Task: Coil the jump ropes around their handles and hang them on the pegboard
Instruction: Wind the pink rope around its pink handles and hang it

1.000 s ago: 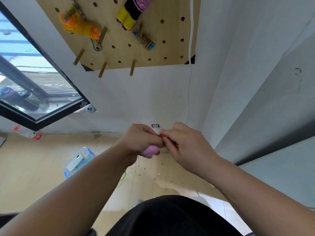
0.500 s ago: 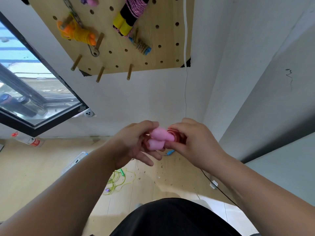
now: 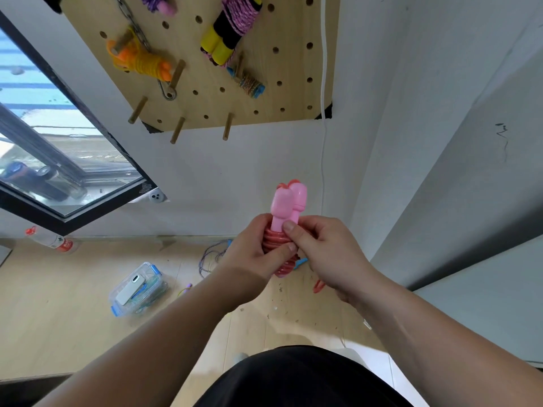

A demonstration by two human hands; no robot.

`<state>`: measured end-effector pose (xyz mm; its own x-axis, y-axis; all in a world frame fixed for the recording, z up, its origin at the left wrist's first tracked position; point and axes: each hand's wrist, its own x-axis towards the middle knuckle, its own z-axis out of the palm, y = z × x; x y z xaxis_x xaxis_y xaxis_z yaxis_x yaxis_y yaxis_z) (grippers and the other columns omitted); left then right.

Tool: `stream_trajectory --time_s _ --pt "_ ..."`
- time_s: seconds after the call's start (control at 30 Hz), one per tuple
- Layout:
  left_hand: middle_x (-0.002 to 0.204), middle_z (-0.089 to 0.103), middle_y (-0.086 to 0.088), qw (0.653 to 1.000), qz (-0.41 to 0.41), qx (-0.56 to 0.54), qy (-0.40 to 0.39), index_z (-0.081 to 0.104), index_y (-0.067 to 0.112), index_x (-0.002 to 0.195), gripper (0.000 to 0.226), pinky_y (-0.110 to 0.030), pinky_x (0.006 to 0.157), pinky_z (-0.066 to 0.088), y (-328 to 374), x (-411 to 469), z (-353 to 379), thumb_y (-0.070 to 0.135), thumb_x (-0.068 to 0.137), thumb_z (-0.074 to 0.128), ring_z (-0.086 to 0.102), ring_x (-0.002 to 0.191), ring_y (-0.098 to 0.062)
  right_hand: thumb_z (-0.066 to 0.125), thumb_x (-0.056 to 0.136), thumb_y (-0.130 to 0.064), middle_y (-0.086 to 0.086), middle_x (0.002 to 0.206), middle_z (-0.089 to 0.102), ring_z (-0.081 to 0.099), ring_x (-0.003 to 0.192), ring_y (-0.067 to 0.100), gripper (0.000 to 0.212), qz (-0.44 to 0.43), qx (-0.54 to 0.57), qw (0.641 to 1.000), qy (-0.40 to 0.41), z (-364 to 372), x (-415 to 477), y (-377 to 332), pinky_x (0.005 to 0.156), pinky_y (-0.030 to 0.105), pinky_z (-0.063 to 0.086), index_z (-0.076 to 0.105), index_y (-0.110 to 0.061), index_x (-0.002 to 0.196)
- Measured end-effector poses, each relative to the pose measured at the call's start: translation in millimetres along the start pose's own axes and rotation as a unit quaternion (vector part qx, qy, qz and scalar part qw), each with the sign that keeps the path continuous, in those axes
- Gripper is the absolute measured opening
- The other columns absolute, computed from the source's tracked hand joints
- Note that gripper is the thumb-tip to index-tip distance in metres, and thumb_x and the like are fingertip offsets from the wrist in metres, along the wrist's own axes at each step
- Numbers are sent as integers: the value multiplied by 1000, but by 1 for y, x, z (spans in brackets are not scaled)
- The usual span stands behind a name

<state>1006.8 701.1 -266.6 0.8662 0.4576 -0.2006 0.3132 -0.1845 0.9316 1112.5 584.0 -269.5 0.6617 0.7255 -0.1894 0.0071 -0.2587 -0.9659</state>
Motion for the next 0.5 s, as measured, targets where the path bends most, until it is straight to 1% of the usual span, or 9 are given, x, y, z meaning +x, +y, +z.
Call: stream_trajectory --time_s 0.07,0.13,0.23,0.33,0.37,0.4,0.43,0.47,0.5 --pt "88 72 -9 999 -27 30 17 57 15 114 22 -25 58 54 -1 1 0 15 95 68 69 67 -11 52 102 -41 8 76 70 64 70 25 34 -17 -148 989 -26 -3 7 7 60 40 49 74 -19 87" --pt "87 74 -7 995 -57 70 41 58 17 112 25 -33 62 61 -6 4 -2 22 92 72 73 70 -13 50 103 -39 10 75 67 59 67 25 36 -20 -249 966 -66 -10 12 12 65 39 48 73 -16 88" --pt "83 75 -4 985 -84 139 53 62 18 106 25 -42 66 63 -13 9 -8 26 86 76 74 70 -17 49 101 -32 5 78 65 59 74 23 29 -55 -382 916 -113 -16 14 16 70 37 50 74 -17 99" --pt "70 75 1 973 -79 214 24 65 19 94 20 -41 68 62 -12 10 -7 29 82 78 72 62 -13 43 101 -27 0 79 57 56 76 23 25 -111 -515 841 -122 -14 11 20 60 35 42 67 -19 98" --pt "69 74 3 967 -77 243 15 65 20 92 19 -39 68 62 -11 11 -6 30 82 77 71 61 -10 43 100 -23 0 77 52 54 74 25 18 -126 -543 821 -121 -13 10 20 55 33 36 58 -17 93" --pt "69 73 3 960 -76 270 6 65 21 91 19 -39 69 61 -10 12 -4 32 81 77 71 61 -10 44 98 -18 -2 74 45 51 72 26 11 -138 -561 806 -126 -12 8 17 51 32 29 47 -20 88" --pt "71 73 2 951 -74 299 -4 65 21 90 19 -39 69 60 -10 13 -3 33 80 76 71 65 -12 45 96 -14 -2 72 38 48 71 27 16 -148 -573 795 -131 -11 5 13 50 32 26 39 -26 88" --pt "74 71 1 940 -71 334 -12 65 21 89 19 -38 69 59 -9 14 -1 34 79 74 70 69 -15 46 93 -10 -3 73 34 47 69 27 20 -160 -574 791 -139 -12 4 12 51 31 27 38 -28 89" --pt "76 69 1 926 -65 371 -18 65 20 88 18 -35 66 56 -8 15 1 34 80 72 67 73 -17 47 91 -8 -2 76 37 47 69 27 18 -175 -588 776 -144 -13 5 12 54 30 31 43 -26 91"
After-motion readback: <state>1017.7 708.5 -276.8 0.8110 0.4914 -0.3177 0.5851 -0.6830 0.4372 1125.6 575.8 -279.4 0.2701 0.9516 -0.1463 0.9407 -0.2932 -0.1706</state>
